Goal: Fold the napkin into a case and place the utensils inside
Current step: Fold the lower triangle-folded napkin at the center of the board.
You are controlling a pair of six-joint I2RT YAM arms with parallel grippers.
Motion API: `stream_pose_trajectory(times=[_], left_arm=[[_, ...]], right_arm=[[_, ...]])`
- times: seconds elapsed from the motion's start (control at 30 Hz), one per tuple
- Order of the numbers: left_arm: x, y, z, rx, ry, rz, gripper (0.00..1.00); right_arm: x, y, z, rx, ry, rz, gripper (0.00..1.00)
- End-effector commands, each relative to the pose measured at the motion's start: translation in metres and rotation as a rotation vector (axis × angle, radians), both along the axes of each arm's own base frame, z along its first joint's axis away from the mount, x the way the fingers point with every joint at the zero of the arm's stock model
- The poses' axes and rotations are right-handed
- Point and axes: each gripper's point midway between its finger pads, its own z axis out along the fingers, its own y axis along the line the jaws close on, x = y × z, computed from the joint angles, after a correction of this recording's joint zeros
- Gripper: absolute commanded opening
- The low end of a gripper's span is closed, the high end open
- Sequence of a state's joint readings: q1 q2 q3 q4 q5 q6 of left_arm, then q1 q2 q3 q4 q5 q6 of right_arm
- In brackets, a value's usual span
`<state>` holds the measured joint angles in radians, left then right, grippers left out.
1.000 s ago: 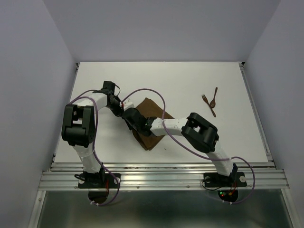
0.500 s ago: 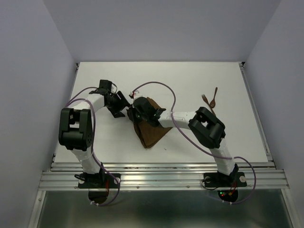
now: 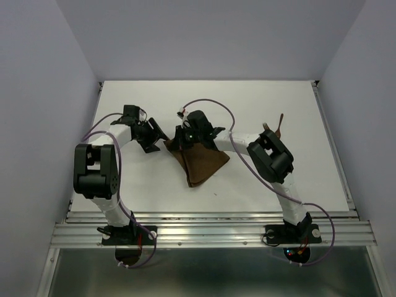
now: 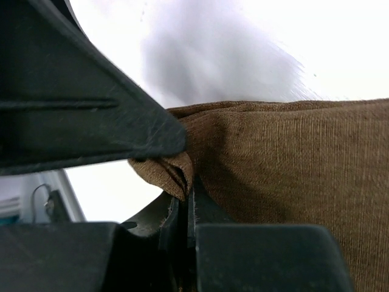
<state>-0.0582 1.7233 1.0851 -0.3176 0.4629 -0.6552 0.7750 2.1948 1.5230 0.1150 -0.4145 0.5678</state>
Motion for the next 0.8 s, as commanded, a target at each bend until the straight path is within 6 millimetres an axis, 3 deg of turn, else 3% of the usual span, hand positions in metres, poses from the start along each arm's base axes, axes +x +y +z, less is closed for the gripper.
stream_pose_trajectory(times=[0.0,0.2,0.23,0.27,0.3,0.53,0.63,0.67,0.77], left_arm=[[-0.002,0.002,0.017,0.001,-0.073,-0.024,0.72],[-0.004,0.005,0.015,0.014,-0.082,-0.010,0.74],[-0.004,0.005,0.015,0.016,-0.084,-0.008,0.78],[-0.004,0.005,0.017,0.015,-0.092,-0.007,0.91],[-0.003,0.005,0.018,0.014,-0.099,-0.004,0.97],[0.002,0.010,0.031,0.029,-0.168,0.035,0.99],[-0.001,0.014,0.039,0.052,-0.203,0.049,0.90],[-0.003,0.016,0.042,0.059,-0.214,0.053,0.78],[-0.008,0.017,0.044,0.066,-0.229,0.053,0.55]], right_arm=[[-0.008,0.013,0.018,0.098,0.098,0.148,0.01],[-0.009,0.011,0.014,0.121,0.149,0.198,0.01],[-0.011,0.011,0.013,0.121,0.157,0.203,0.01],[-0.012,0.011,0.014,0.125,0.156,0.210,0.01],[-0.013,0.011,0.014,0.126,0.158,0.218,0.01],[-0.022,0.007,0.012,0.147,0.206,0.261,0.01],[-0.021,0.004,0.012,0.155,0.229,0.264,0.01],[-0.022,0.004,0.012,0.159,0.242,0.267,0.01],[-0.021,0.003,0.011,0.169,0.270,0.272,0.01]])
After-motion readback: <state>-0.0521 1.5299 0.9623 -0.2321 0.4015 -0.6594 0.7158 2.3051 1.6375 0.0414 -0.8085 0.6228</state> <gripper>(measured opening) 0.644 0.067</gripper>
